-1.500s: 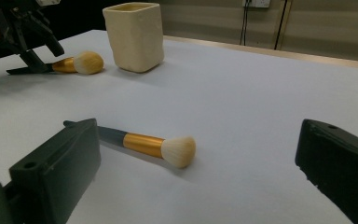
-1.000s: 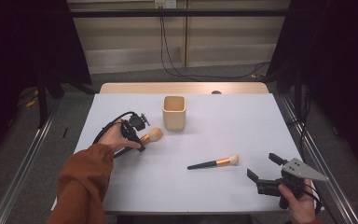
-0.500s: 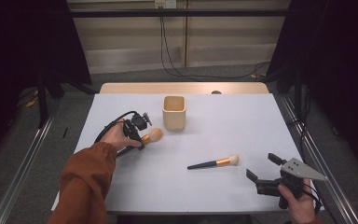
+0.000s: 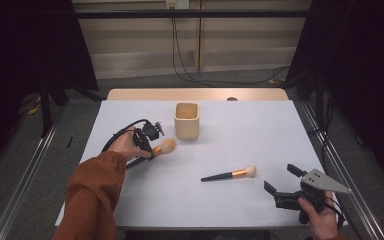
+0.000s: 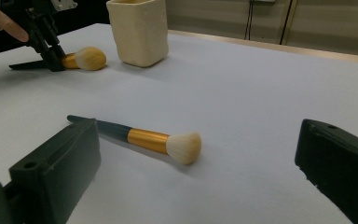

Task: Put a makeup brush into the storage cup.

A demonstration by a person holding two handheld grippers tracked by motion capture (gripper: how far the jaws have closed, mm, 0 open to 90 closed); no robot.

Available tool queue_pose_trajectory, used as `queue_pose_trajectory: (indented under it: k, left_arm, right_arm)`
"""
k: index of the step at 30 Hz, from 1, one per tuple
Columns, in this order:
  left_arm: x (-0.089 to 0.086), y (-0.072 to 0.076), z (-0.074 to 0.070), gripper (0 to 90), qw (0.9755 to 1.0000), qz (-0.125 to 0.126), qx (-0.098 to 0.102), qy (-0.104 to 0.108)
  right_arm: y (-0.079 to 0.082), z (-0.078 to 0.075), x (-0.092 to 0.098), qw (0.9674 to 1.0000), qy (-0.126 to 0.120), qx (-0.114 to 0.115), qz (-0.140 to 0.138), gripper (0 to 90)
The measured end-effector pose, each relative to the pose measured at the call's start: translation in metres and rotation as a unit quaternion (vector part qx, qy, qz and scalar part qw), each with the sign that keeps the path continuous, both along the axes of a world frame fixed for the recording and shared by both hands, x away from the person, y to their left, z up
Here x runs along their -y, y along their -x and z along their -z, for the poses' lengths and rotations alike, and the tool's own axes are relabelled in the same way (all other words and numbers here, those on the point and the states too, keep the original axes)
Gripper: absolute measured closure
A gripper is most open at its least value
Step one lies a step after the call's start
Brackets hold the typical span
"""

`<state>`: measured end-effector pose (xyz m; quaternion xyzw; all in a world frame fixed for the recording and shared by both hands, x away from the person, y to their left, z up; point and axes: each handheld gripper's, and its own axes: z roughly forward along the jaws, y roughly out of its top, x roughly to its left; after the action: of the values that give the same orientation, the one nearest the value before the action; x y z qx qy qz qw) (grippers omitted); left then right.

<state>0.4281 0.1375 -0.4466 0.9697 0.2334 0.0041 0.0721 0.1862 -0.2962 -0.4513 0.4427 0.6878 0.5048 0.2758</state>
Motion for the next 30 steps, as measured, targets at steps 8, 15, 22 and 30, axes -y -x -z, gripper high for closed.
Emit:
queue_pose_trajectory:
  k: [8,15,22,30]
  left_arm:
    - [-0.004,0.000,0.000,71.5,0.9995,-0.021,-0.002,0.024]
    - [-0.014,-0.001,-0.002,71.5,0.9981,-0.036,-0.006,0.050]
    - [-0.027,-0.002,-0.015,71.4,0.9936,-0.062,0.014,0.093]
    - [-0.033,0.002,-0.018,71.4,0.9877,-0.084,0.028,0.129]
  right_arm:
    - [0.000,0.000,0.000,1.0000,-0.002,-0.001,0.002,0.0]
    - [-0.001,0.000,0.001,1.0000,-0.001,0.000,0.006,0.0]
    - [-0.001,0.000,0.001,1.0000,-0.001,0.000,0.007,0.0]
    - [-0.001,0.000,0.001,1.0000,-0.002,0.000,0.007,0.0]
